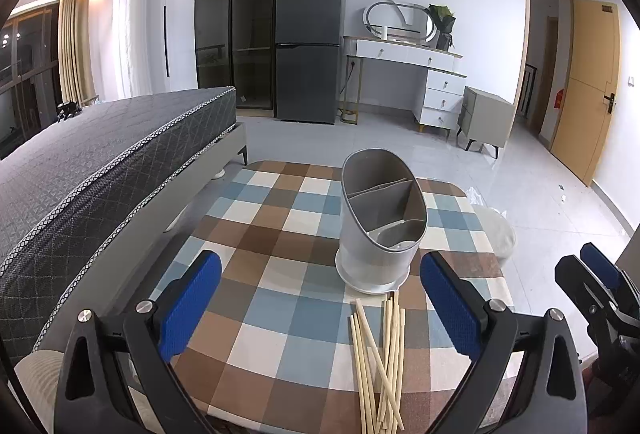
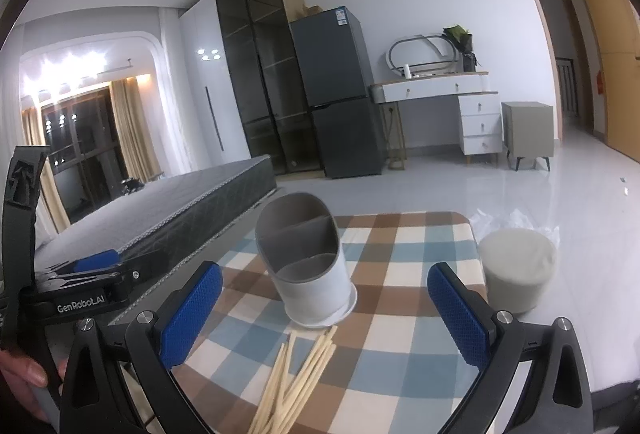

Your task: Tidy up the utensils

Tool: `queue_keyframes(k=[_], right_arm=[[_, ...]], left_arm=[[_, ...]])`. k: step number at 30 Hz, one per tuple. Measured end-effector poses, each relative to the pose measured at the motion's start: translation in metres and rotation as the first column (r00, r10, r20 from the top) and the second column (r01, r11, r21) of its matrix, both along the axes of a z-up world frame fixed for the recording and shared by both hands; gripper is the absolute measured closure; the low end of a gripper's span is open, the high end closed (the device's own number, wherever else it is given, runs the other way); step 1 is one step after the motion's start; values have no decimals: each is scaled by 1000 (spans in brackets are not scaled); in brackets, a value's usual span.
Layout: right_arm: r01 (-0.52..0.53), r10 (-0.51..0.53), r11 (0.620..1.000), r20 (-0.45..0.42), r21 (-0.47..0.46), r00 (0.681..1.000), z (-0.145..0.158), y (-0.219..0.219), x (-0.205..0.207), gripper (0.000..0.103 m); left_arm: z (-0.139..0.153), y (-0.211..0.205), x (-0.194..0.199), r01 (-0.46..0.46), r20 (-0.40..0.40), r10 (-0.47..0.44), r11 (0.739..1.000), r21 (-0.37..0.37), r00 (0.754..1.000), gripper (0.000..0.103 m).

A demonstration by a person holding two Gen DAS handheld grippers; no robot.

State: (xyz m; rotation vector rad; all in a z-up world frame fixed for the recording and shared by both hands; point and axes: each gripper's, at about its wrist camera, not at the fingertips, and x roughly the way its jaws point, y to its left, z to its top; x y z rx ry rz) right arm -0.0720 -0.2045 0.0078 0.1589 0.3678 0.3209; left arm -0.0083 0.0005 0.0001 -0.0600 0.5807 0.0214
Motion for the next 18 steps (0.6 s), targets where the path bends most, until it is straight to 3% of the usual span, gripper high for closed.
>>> queue_keyframes(k=[18], right_arm=[[-1, 1, 1000, -3, -6, 1000, -2, -2, -1, 0]], left_arm=[[-2, -1, 2, -4, -10, 4, 1000, 2, 1000, 6]])
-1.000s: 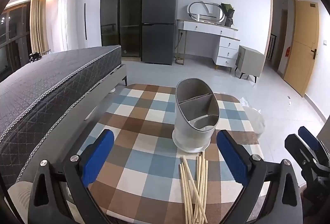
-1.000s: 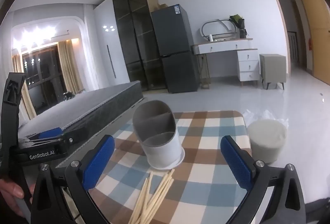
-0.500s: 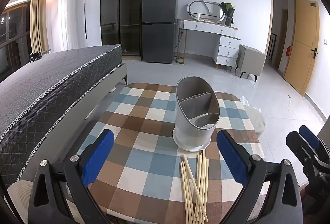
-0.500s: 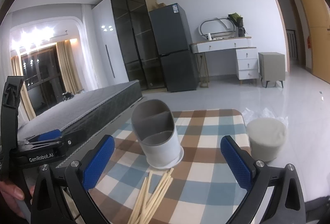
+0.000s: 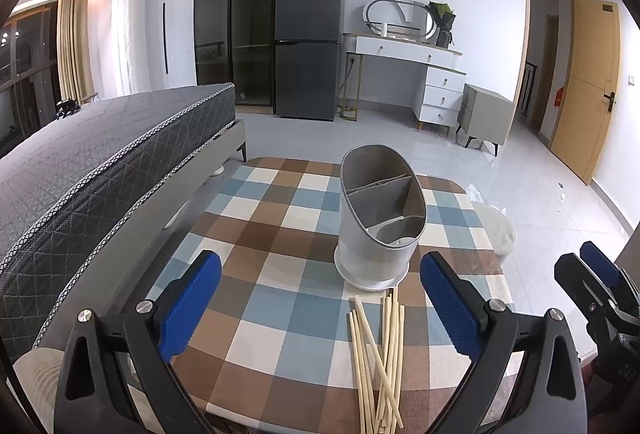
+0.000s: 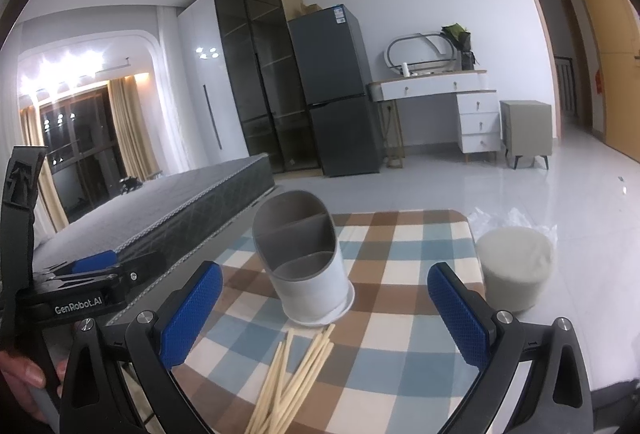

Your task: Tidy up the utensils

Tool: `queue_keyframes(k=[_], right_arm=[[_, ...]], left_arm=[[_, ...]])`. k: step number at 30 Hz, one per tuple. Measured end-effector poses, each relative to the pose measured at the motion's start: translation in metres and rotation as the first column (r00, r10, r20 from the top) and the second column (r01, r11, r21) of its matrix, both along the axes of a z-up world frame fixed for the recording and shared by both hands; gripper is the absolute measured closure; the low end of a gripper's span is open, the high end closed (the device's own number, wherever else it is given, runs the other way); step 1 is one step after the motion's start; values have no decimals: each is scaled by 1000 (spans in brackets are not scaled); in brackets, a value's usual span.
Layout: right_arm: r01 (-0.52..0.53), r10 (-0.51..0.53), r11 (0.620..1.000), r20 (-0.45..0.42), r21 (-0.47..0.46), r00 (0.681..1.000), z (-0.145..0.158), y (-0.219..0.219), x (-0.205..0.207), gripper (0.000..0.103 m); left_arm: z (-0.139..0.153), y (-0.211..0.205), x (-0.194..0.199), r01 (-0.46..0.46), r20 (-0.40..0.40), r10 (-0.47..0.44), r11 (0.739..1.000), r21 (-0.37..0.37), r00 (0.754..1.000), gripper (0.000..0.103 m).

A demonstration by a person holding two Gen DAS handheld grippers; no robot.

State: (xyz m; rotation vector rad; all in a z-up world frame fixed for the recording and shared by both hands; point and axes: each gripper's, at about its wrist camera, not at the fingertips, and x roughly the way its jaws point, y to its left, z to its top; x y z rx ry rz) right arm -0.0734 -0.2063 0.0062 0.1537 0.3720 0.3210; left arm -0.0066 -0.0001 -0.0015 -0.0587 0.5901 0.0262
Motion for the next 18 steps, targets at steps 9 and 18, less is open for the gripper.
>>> queue_keyframes(k=[9, 18], right_arm=[[-2, 2, 1000, 5, -6, 1000, 2, 2, -1, 0], [1, -1, 1000, 4, -5, 1000, 3, 4, 0, 0]], left_arm=[[-1, -4, -3, 1, 13, -1, 1000, 9, 1000, 6], [-1, -4, -2, 1, 12, -1, 1000, 7, 1000, 6]])
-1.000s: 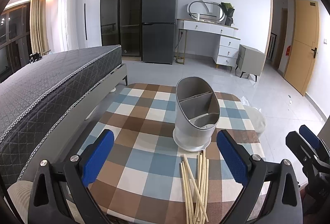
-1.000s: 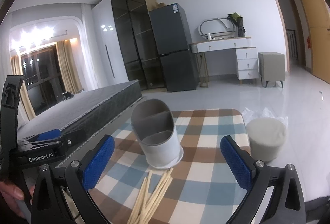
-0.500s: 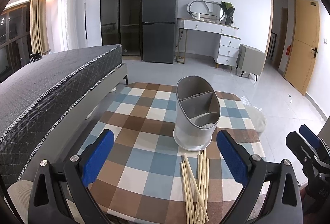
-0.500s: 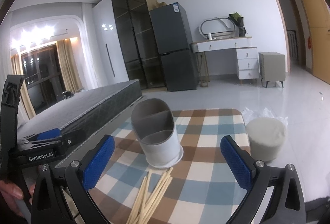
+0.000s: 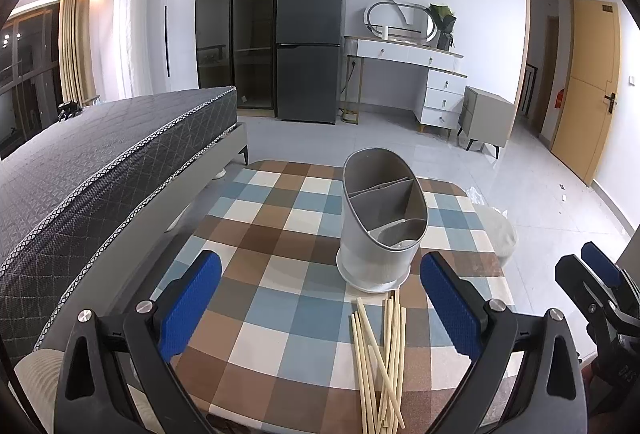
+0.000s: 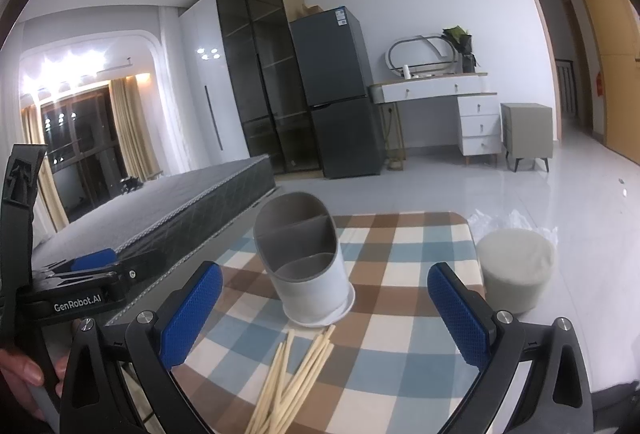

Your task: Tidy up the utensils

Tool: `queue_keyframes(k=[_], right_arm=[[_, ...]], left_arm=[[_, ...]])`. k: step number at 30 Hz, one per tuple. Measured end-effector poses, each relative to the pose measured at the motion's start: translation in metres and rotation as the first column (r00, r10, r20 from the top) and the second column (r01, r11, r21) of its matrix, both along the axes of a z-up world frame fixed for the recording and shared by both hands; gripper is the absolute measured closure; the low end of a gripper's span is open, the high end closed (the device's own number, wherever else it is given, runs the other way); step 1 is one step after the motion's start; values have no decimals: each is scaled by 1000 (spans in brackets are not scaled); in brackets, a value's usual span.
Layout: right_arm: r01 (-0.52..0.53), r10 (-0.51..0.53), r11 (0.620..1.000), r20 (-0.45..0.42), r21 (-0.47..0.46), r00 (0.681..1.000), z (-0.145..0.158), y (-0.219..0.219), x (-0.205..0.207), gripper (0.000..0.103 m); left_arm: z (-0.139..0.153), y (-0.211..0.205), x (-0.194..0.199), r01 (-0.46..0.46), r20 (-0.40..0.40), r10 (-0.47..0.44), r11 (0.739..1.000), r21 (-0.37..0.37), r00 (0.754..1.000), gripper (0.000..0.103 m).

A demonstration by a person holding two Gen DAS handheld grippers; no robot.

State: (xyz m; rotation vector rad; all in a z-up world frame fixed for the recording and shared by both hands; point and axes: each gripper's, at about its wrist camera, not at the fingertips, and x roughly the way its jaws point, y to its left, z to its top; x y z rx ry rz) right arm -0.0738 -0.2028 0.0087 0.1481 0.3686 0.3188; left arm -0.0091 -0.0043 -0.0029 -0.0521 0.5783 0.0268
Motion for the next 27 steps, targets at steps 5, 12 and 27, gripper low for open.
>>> queue_keyframes(k=[5, 12, 27], right_arm=[[-2, 2, 1000, -1, 4, 1000, 0, 0, 0, 0], [-22, 22, 1000, -3, 8, 1000, -1, 1, 0, 0], [-127, 126, 992, -156, 3, 980, -14, 21, 23, 2]], left_arm=[[0, 2, 0, 0, 2, 0, 1000, -1, 1000, 6], [-1, 5, 2, -2, -9, 2, 1000, -8, 1000, 6], [-20, 27, 17, -54, -61, 54, 999, 1, 997, 6]])
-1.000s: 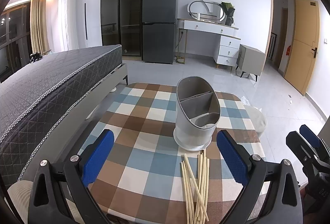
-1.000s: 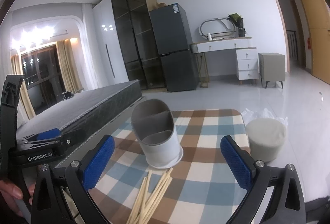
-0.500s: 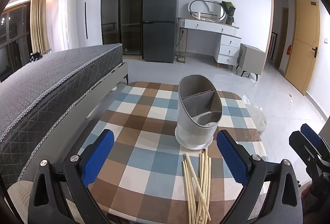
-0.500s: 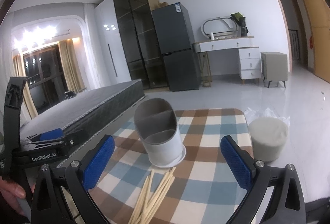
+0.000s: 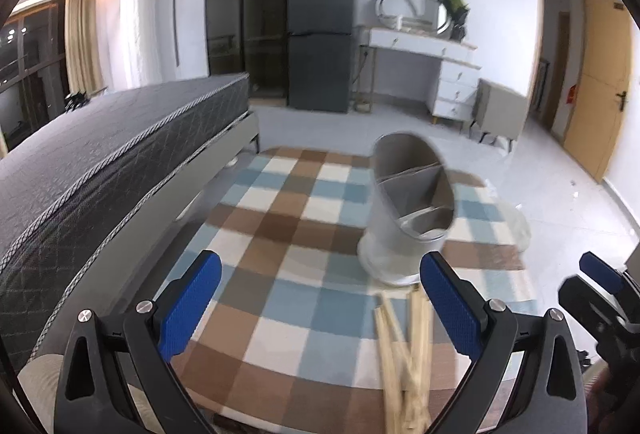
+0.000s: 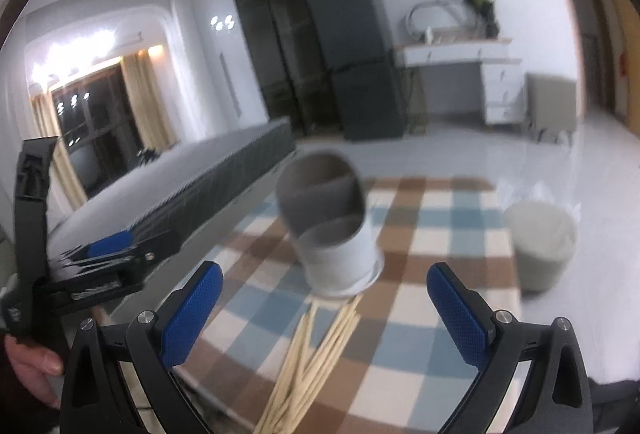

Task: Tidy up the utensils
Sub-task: 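Lower the right tool onto the wooden chopsticks and close on one, then close the left tool on another chopstick while the right tool lifts its chopstick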

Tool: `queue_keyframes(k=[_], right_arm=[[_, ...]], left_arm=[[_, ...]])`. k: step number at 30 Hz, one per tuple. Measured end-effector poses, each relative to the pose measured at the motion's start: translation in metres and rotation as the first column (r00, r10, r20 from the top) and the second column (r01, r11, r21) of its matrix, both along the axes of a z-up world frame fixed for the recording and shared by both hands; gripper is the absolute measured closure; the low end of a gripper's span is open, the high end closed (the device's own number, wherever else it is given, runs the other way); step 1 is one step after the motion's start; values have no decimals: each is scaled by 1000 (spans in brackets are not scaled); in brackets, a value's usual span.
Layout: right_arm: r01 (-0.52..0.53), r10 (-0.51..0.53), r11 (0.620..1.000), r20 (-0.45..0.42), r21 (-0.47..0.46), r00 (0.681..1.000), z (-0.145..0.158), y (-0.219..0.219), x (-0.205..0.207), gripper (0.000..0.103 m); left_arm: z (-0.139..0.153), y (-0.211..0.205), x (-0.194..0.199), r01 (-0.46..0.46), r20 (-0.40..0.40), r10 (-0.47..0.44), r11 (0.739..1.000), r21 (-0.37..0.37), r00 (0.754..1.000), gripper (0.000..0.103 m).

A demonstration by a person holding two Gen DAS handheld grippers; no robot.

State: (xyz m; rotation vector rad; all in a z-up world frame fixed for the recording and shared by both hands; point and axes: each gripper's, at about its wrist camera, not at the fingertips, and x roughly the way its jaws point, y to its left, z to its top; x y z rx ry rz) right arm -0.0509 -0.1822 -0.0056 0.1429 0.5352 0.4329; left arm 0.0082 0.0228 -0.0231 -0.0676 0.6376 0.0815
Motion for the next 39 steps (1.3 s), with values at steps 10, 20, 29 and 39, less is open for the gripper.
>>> queue_keyframes(k=[10, 20, 29, 39], right_arm=[[-289, 221, 948, -378, -135, 899, -71, 88, 67, 45], [-315, 135, 909, -520, -274, 843, -121, 120, 122, 60], [-269, 59, 909, -539, -319, 840, -141, 121, 143, 95], [-183, 101, 973, -452, -141, 886, -102, 78, 125, 97]], left_arm=[[-25, 73, 24, -199, -172, 176, 972, -128, 969, 6], [-35, 93, 30, -251, -256, 192, 941, -226, 947, 6], [-40, 96, 36, -239, -271, 174, 944, -229, 947, 6], [-58, 74, 48, -177, -329, 118, 972, -154, 937, 6]])
